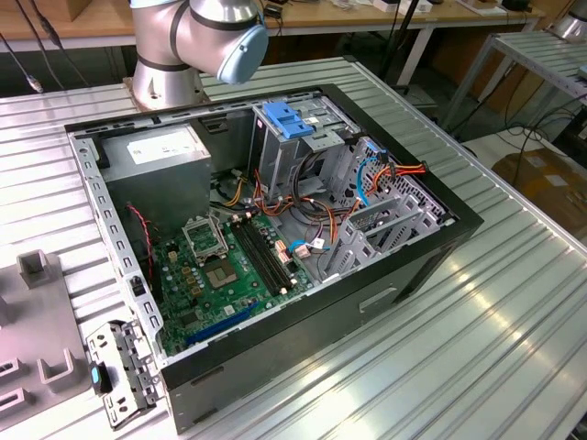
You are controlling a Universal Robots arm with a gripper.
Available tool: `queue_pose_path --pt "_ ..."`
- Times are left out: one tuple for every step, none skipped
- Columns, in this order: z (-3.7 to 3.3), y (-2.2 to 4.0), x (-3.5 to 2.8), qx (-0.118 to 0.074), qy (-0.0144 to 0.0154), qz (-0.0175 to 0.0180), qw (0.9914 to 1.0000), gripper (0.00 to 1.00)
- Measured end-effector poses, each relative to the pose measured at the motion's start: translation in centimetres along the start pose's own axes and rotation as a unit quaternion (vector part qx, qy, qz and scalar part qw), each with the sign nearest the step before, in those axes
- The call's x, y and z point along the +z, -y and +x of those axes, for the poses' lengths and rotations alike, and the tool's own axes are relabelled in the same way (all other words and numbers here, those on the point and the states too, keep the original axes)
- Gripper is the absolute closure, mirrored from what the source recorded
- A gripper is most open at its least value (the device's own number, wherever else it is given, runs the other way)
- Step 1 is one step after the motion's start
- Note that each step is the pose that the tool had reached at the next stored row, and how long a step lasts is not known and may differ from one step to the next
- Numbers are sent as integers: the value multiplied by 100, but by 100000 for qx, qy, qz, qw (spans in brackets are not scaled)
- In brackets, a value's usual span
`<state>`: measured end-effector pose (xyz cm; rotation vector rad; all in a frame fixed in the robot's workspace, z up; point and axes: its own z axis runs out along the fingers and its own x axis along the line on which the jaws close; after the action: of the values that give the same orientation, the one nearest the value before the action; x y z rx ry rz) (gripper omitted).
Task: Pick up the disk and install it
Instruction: 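Pick up the disk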
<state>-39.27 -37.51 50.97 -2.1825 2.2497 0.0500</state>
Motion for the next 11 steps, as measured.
queue_pose_path --pt "0 11 0 0 2 1 100000 63" --pt "-1 29 0 1 4 3 100000 63" --pt "-1 41 -1 1 -1 -1 100000 63" --pt "-2 58 -1 1 3 2 100000 63" --pt "-2 72 -1 0 0 -2 100000 63" --pt "-3 95 -1 1 2 2 100000 63" --pt "-4 129 -2 1 1 1 100000 63" --pt "-4 141 -3 1 0 -2 100000 63" --pt "-5 150 -3 1 1 -2 100000 63" --pt "-4 157 -2 1 2 1 100000 63" --pt "-2 161 -2 0 3 4 100000 63"
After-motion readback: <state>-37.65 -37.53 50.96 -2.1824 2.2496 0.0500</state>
